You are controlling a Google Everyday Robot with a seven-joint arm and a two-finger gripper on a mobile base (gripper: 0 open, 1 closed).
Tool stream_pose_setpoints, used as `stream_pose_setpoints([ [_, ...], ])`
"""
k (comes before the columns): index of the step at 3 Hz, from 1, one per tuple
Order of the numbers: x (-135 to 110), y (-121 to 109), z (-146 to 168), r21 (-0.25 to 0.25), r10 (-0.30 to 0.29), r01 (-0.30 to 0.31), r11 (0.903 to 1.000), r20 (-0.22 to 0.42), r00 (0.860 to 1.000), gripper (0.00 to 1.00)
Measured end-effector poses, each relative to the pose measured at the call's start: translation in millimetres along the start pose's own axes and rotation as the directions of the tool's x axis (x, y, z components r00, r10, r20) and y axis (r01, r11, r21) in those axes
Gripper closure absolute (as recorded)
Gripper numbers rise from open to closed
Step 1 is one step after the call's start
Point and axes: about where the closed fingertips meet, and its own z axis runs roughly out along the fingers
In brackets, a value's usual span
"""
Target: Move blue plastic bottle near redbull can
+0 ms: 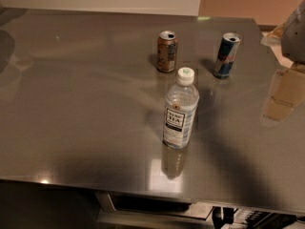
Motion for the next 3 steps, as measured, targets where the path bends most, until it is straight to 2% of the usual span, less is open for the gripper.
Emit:
stream_pose_setpoints([
  [1, 0, 0, 0, 0.0, 0.0, 0.0, 1.0, 0.0, 1.0, 0.0],
  [2, -4, 2, 2, -0.014, 0.006, -0.006, 0.9999, 0.043, 0.999, 0.0],
  [3, -15, 7, 9, -0.046, 0.007, -0.001, 0.9989, 0.137, 0.99, 0.0],
])
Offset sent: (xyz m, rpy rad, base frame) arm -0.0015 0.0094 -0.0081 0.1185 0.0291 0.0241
